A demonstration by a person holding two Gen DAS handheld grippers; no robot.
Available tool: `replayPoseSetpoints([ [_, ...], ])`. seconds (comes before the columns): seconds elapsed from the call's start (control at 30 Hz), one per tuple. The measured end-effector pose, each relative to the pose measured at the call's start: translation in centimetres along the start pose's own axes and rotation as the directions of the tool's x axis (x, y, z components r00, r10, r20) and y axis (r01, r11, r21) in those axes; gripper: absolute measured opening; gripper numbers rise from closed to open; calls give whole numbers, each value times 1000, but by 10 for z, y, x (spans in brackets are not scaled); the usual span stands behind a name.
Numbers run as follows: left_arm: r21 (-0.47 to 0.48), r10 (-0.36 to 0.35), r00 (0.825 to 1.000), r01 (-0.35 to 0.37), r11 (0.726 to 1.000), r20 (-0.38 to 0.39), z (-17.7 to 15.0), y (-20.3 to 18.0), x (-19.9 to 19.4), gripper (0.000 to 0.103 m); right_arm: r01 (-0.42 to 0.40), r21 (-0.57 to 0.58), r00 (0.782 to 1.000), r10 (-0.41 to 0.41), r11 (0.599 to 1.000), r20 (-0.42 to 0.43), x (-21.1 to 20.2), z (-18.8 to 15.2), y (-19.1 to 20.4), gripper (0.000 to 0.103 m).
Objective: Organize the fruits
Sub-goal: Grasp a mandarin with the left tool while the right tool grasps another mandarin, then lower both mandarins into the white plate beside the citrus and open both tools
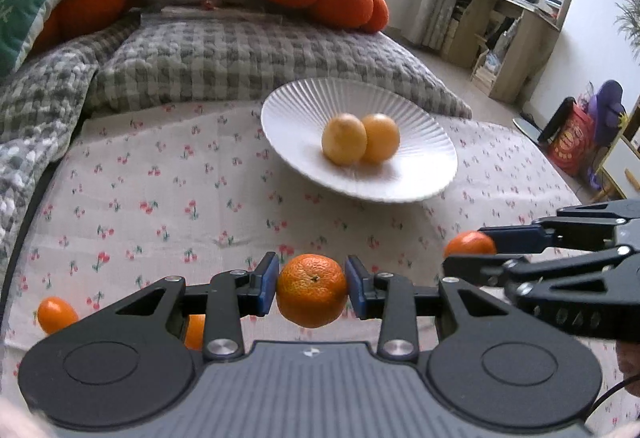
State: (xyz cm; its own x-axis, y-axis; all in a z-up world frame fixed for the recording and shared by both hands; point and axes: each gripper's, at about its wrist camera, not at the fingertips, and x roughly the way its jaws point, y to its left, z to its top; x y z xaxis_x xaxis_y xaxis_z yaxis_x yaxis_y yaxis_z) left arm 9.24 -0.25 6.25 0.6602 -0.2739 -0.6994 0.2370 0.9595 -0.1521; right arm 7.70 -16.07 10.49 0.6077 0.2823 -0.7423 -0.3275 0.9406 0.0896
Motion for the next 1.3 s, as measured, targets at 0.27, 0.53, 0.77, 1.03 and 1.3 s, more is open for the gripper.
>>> replayPoseSetpoints([
  [0.27, 23, -22, 999, 21, 1000, 37, 30, -16, 18, 26, -7, 113, 999, 2, 994, 42, 0, 13, -34, 33],
  [0.53, 41, -27, 998, 25, 999, 51, 50, -25, 39, 26, -3, 188, 999, -4, 982, 39, 18, 24, -56, 33],
  [0.77, 45, -53, 998, 52, 998, 38, 63, -31, 61, 26, -1, 223, 998, -13, 975, 63, 21, 38, -67, 33],
  [1.03, 47, -43, 999, 43, 998, -2, 62, -35, 87, 26, 5, 212, 1000, -10, 977, 20, 38, 46, -70, 33],
  [1.3, 5, -59, 998, 59, 998, 4, 62, -30, 94, 27, -36, 272, 999, 38, 962, 0, 51, 46, -74, 33],
])
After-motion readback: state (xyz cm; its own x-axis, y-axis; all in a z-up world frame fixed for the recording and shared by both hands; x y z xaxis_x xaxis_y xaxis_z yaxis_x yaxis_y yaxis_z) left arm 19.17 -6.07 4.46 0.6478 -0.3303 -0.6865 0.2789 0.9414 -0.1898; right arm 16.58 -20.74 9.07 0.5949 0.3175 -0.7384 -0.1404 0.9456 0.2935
